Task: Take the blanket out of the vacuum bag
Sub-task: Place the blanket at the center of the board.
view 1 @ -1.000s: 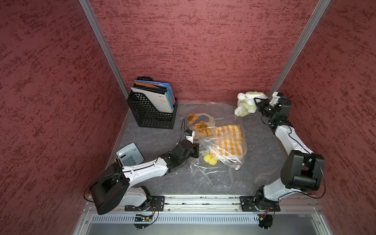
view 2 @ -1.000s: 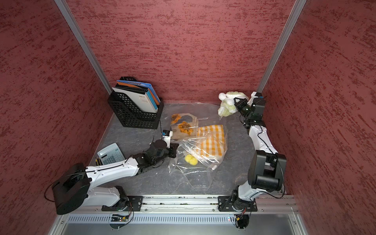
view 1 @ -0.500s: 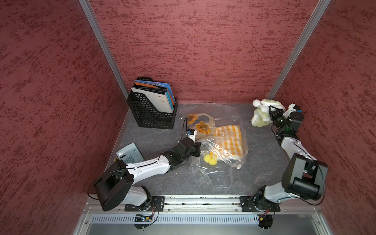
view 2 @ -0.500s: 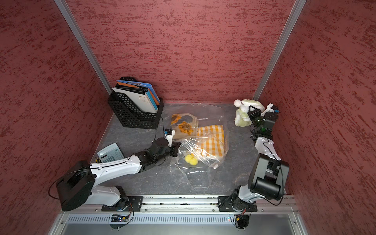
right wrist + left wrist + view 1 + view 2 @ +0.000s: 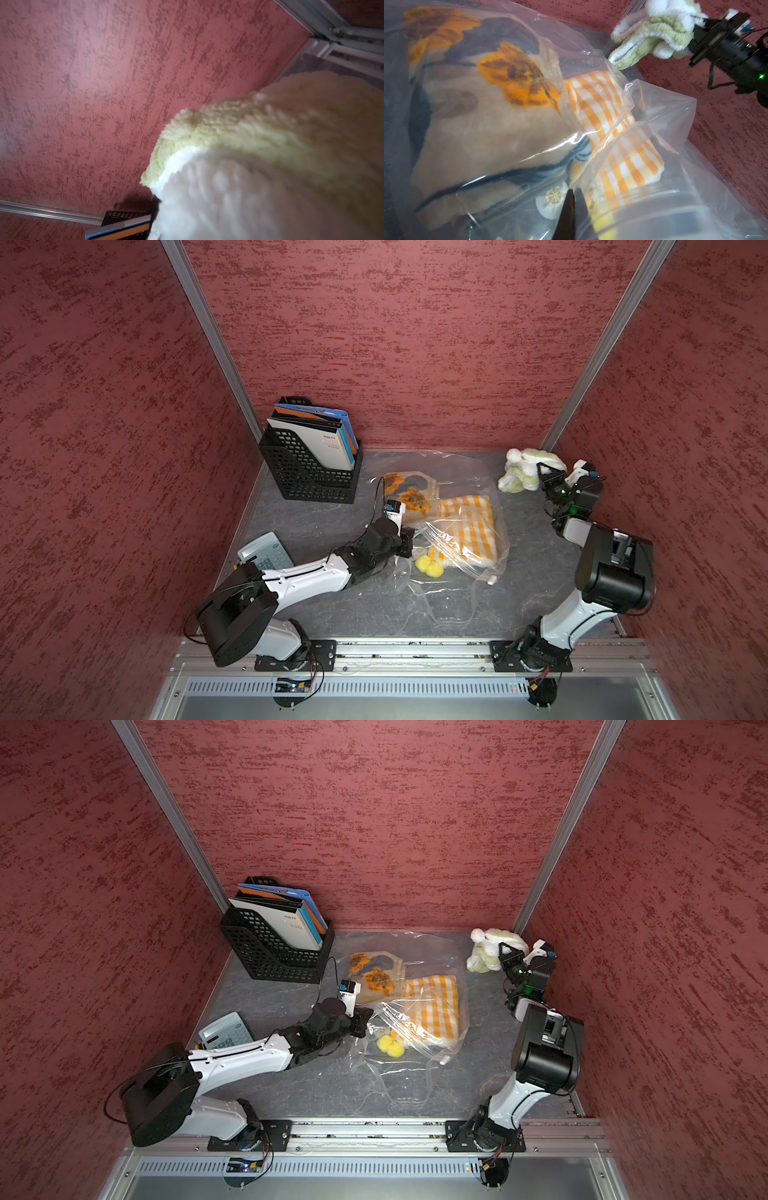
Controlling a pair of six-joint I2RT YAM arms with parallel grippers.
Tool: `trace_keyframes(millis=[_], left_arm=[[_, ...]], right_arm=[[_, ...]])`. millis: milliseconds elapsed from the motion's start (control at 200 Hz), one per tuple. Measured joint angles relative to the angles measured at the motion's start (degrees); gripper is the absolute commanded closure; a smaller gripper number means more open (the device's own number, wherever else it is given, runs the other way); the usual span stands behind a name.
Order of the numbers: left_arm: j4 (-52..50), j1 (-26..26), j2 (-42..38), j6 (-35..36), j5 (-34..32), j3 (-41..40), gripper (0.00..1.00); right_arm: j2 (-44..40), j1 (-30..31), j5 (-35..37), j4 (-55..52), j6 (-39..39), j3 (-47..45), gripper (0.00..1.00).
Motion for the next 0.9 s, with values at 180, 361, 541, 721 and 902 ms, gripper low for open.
trace_keyframes(millis=[180,361,541,721,902], left_arm=[[0.70,0.00,-0.02,0.09,0.74,-0.09,1.00],[1.33,-0.68,-0.76,0.52,1.33,-0.48,1.00],[1.92,-1.16,-2.29,0.66,1.53,-1.36,1.00],[2.12,-1.75,-3.87,0.63,1.49,-2.51,1.00],[2.36,-2.16,-5.14,0.66,1.51,-3.08,1.00]], right_arm=[[-7.91,-0.22,0.22,-2.73,0.20,-16.02,1.00],[-20.87,-0.59,2.82,-9.40,-2.10,-23.52,0.90],[-30.86,-4.11,6.23,-20.13,-3.74,-28.09,0.46],[-38.82,-7.34,8.13,-39.19,-5.44,-27.80,0.30],[-49.24,-8.22,7.37,-58.51,-8.63,-25.66,0.27]])
